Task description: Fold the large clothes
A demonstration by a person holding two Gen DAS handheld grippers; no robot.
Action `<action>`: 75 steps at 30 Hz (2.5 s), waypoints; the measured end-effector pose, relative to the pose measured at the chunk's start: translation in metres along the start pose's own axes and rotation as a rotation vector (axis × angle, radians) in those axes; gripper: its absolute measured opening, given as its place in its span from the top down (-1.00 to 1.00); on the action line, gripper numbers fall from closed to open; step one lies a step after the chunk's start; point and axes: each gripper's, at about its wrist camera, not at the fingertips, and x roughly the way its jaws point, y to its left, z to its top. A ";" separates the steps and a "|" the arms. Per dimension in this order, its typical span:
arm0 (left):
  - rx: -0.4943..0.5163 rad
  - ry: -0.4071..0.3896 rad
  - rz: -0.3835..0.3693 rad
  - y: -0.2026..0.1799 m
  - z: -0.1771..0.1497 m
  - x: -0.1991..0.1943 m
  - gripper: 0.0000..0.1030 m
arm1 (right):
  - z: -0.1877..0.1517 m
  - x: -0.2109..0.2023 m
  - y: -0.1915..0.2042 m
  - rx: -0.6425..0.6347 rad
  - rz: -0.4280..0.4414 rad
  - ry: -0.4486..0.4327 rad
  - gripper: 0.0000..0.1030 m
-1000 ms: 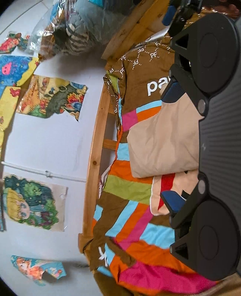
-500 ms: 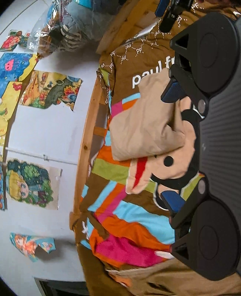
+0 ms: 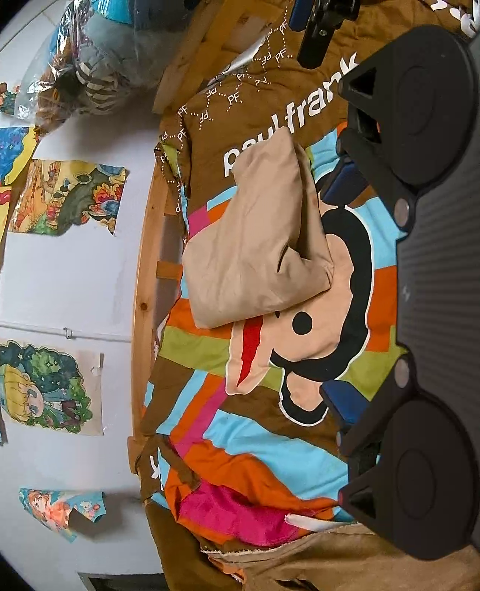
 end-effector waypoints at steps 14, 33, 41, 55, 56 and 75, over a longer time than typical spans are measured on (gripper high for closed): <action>0.007 0.008 0.005 0.000 0.000 0.000 -0.99 | 0.000 0.000 -0.001 0.003 0.000 0.004 -0.99; 0.009 0.012 0.004 0.000 -0.001 0.001 -0.99 | -0.001 0.000 -0.001 0.010 -0.001 0.009 -0.99; 0.009 0.013 0.004 0.000 0.000 0.000 -0.99 | -0.001 0.000 -0.002 0.011 -0.001 0.009 -0.99; 0.009 0.017 0.002 0.001 -0.002 0.002 -0.99 | -0.001 0.000 -0.002 0.012 -0.004 0.009 -0.99; 0.009 0.017 0.002 0.001 -0.001 0.001 -0.99 | -0.001 0.000 -0.002 0.012 -0.004 0.009 -0.99; 0.011 0.018 0.002 0.001 -0.002 0.001 -0.99 | -0.001 0.000 -0.003 0.013 -0.004 0.010 -0.99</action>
